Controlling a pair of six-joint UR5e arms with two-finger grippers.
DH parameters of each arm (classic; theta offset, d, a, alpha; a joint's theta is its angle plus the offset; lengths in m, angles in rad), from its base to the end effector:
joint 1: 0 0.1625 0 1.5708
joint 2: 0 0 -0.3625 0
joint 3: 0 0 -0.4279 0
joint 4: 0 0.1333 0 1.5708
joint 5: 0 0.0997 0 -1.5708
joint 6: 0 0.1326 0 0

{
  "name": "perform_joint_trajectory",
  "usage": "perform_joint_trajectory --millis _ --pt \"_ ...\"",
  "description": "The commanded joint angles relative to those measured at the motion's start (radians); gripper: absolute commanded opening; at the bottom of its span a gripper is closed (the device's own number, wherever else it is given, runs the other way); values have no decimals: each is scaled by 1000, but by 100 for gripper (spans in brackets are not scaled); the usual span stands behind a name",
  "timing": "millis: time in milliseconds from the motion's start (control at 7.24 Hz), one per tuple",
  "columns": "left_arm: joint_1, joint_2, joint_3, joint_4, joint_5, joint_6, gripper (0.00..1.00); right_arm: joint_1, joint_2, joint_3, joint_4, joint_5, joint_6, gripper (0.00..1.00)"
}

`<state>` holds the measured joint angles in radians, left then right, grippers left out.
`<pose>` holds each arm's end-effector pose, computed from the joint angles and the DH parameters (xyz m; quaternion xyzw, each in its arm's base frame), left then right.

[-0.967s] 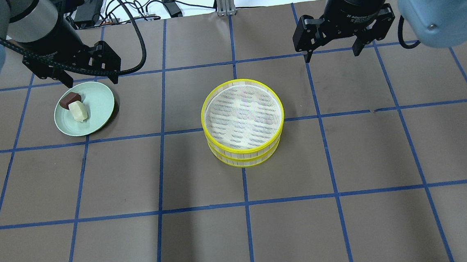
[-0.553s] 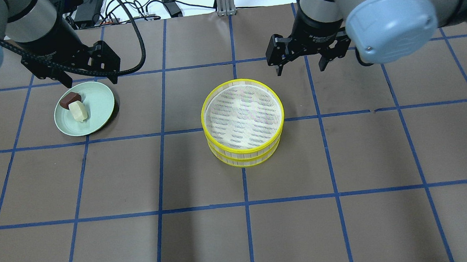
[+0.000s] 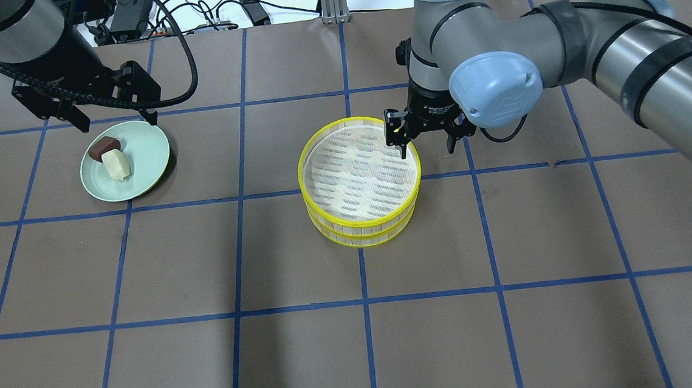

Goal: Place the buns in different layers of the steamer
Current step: 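Grasp the top tier rim with the right gripper while the left descends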

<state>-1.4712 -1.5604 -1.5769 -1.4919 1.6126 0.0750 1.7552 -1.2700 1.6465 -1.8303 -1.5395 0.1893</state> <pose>-0.0740 -0.5445 0.4031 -0.0132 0.9988 -0.0396 0.0244 0.2431 -0.5537 0.2081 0.0034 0.9982 0.0603 0.0045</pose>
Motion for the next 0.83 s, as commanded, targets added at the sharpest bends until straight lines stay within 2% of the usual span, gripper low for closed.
perform_joint_trajectory --millis 0,276,415,691 --pt "63 -9 0 7 -9 62 100 4 52 7 -29 4 25 61" --pt "155 -49 -23 13 -8 179 100 4 51 21 -26 15 27 4" --pt "175 -64 -40 39 0 265 100 4 47 22 -18 15 36 0" --pt "201 -134 -81 105 1 276 100 4 17 21 27 12 42 0"
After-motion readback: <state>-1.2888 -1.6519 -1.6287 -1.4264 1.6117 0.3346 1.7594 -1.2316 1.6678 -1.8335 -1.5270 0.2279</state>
